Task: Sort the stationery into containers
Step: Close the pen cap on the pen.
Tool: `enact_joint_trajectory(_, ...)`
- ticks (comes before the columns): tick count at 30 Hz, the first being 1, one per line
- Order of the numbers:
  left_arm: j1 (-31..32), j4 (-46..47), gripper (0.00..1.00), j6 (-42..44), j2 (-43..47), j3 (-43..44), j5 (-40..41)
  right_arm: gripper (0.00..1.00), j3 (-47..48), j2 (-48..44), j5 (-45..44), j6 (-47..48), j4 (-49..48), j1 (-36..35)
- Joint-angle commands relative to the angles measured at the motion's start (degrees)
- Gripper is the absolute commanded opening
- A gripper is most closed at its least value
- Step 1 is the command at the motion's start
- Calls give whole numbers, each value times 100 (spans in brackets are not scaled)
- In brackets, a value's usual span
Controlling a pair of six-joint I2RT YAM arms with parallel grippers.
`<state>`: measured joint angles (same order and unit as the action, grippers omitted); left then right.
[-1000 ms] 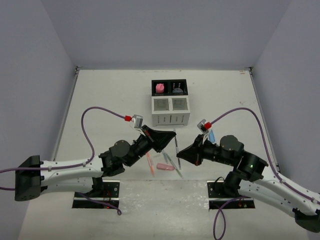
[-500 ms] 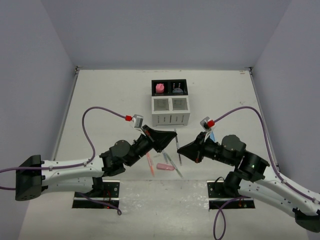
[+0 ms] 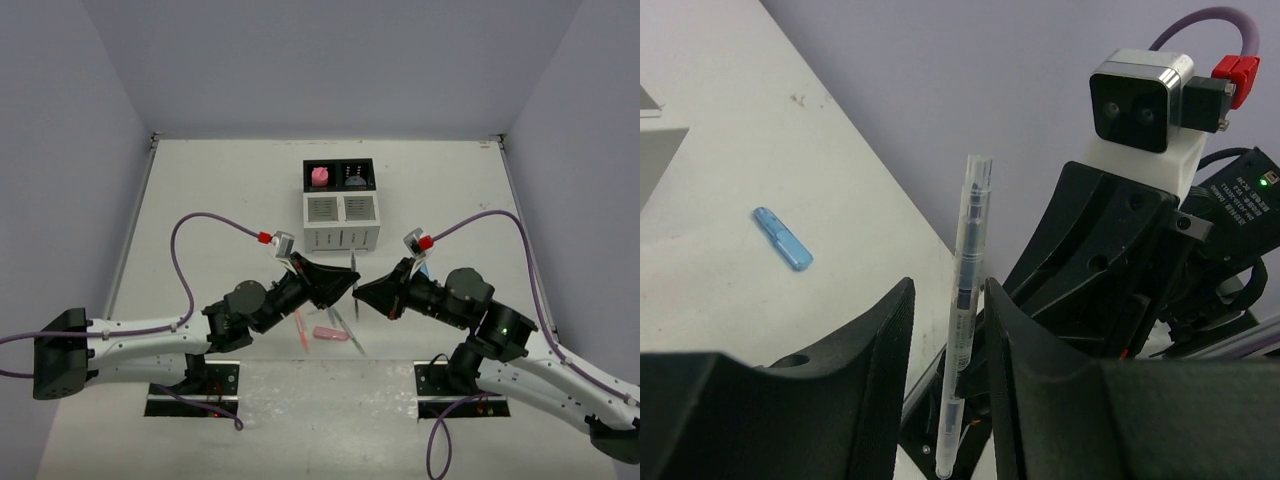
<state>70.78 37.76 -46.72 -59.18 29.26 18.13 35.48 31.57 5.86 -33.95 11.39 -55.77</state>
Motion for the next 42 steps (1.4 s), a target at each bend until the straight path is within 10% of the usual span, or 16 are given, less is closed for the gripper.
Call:
enact_joint_trajectory(1, 19, 59, 28, 101, 90, 212, -37, 0, 209, -29, -79, 107, -291, 9)
enact_joint_trajectory(7, 14, 284, 1, 312, 90, 190, -254, 0, 174, 3, 135, 192, -357, 9)
enact_joint_trajectory(18, 14, 1058, 0, 629, 251, -94, -719, 0, 132, 1, 408, 356, -520, 13)
enact_joint_trajectory(24, 14, 1197, 0, 681, 213, -77, -921, 31, 143, 224, 702, 372, -758, 13)
enact_joint_trajectory(34, 14, 977, 1, 809, 277, -12, -957, 0, 132, 371, 880, 372, -930, 13)
enact_joint_trajectory(37, 21, 464, 50, 921, 301, 126, -777, 0, 106, 324, 850, 372, -898, 11)
enact_joint_trajectory(42, 14, -366, 77, 1151, 387, 575, -547, 0, -10, 341, 803, 390, -806, 13)
